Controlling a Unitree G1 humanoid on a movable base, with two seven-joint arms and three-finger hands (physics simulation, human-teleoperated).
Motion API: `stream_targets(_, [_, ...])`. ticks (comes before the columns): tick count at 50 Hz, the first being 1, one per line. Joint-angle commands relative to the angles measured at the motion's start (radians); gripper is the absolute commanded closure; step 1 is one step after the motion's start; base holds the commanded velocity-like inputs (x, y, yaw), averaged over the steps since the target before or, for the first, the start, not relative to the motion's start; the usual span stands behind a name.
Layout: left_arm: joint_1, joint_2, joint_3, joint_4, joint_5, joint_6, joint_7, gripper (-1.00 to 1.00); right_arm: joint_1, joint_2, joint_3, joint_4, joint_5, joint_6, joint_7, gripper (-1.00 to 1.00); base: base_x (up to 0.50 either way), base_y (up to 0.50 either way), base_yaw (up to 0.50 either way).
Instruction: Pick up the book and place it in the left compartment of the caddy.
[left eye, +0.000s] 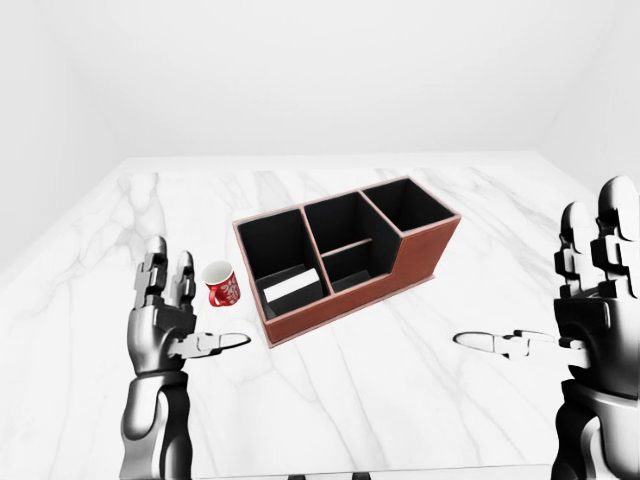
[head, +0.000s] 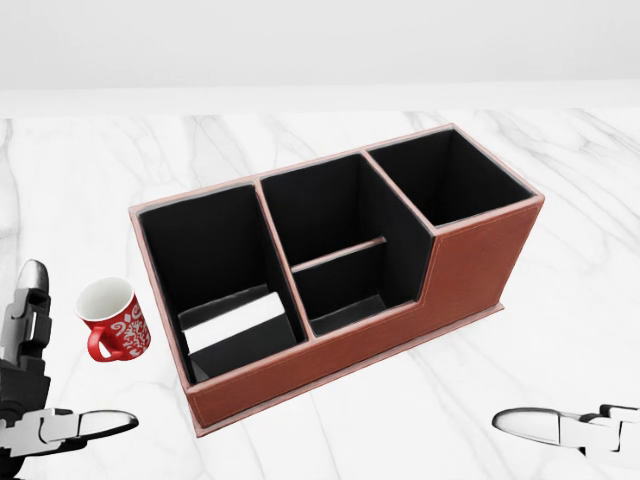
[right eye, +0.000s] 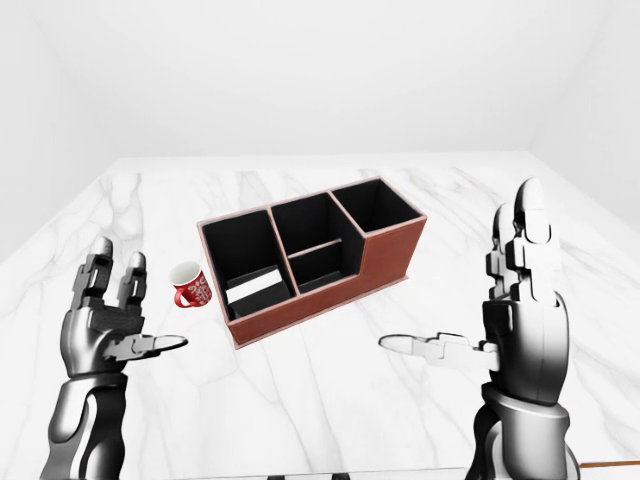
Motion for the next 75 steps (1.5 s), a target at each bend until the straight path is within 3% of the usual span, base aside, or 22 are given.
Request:
stream_targets(1, [0.060,-0.028,0.015,-0.070,-0.005,0.000,-0.026,-1.00,0.055,0.037,-0.029,0.027,0.060,0.000,-0.002,-1.00,0.00,0.00,0.00])
stream_targets(11, [0.092,-0.042,0.035,-0.111,-0.033,0.000,-0.058,-1.00,0.106,0.075,-0.052,-0.007,0.103,-0.008,0.030,-1.00,0.00,0.00,0.00])
stream_targets(26, [0.116,-0.056,0.066,-0.139,-0.064,0.000,-0.094,-1.00,0.184,0.152,-0.092,-0.056,0.169,-0.095,0.106,-1.00,0.00,0.00,0.00])
stream_targets(35, [0.129,-0.064,0.103,-0.163,-0.102,0.000,-0.113,-1.00,0.206,0.193,-0.133,-0.076,0.214,-0.112,0.158,-1.00,0.00,0.00,0.00])
stream_targets(46, [0.149,-0.078,0.157,-0.191,-0.162,0.000,-0.150,-1.00,0.258,0.256,-0.183,-0.096,0.300,-0.175,0.235,-1.00,0.00,0.00,0.00])
stream_targets(55, [0.161,-0.092,0.183,-0.208,-0.186,0.000,-0.178,-1.00,0.275,0.308,-0.226,-0.115,0.349,-0.175,0.303,-1.00,0.00,0.00,0.00])
stream_targets(75, [0.165,-0.102,0.189,-0.218,-0.186,0.000,-0.190,-1.00,0.267,0.308,-0.235,-0.115,0.344,-0.175,0.325,-1.00,0.00,0.00,0.00])
